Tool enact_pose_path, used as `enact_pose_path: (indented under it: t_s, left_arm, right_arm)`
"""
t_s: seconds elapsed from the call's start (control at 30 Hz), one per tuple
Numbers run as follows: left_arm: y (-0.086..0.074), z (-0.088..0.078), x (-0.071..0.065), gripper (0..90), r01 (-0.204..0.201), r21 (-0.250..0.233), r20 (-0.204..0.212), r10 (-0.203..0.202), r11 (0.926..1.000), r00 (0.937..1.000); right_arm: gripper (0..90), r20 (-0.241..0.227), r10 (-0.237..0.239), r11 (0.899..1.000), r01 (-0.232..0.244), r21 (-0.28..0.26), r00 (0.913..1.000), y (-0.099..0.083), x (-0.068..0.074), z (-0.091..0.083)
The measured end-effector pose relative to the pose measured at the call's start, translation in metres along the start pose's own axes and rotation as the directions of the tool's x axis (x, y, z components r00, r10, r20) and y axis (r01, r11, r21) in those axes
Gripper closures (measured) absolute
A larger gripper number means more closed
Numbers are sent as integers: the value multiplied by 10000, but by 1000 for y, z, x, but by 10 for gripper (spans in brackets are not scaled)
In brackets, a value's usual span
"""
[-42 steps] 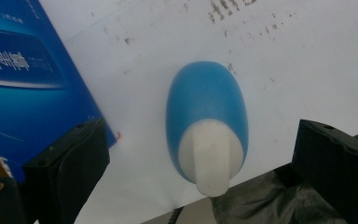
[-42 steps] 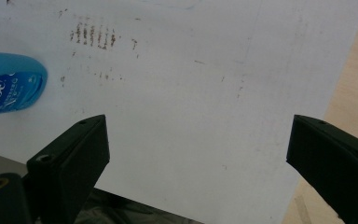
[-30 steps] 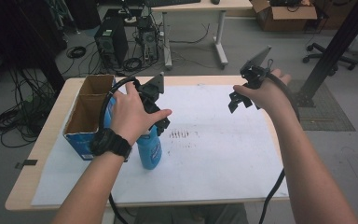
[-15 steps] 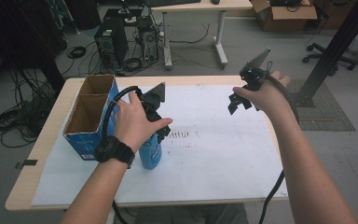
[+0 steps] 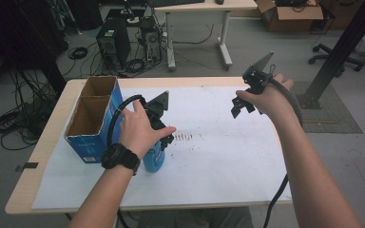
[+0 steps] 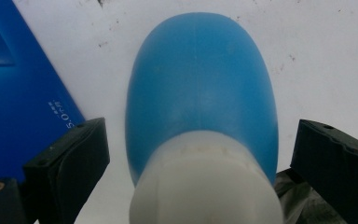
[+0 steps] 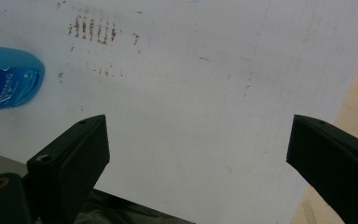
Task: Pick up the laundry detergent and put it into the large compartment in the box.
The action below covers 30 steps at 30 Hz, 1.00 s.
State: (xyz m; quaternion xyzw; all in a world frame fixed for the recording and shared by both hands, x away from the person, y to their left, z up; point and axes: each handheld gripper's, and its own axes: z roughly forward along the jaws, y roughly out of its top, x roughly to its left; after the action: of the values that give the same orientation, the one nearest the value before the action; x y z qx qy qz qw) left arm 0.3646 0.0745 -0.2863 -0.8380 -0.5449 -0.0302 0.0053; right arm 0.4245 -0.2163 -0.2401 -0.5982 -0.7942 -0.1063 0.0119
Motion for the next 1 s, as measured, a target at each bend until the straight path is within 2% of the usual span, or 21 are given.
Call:
enact_pose_path:
  t_s: [0.63, 1.0]
  left_arm:
    - [2, 3, 0, 74, 209, 56, -56, -208, 9998, 9998]
    - [4, 3, 1, 131, 270, -40, -147, -271, 9996, 9995]
  right_arm:
    - [62, -46, -74, 10000, 74, 11, 10000, 1, 0, 4]
    - [63, -50, -103, 9999, 103, 1, 9999, 1, 0, 4]
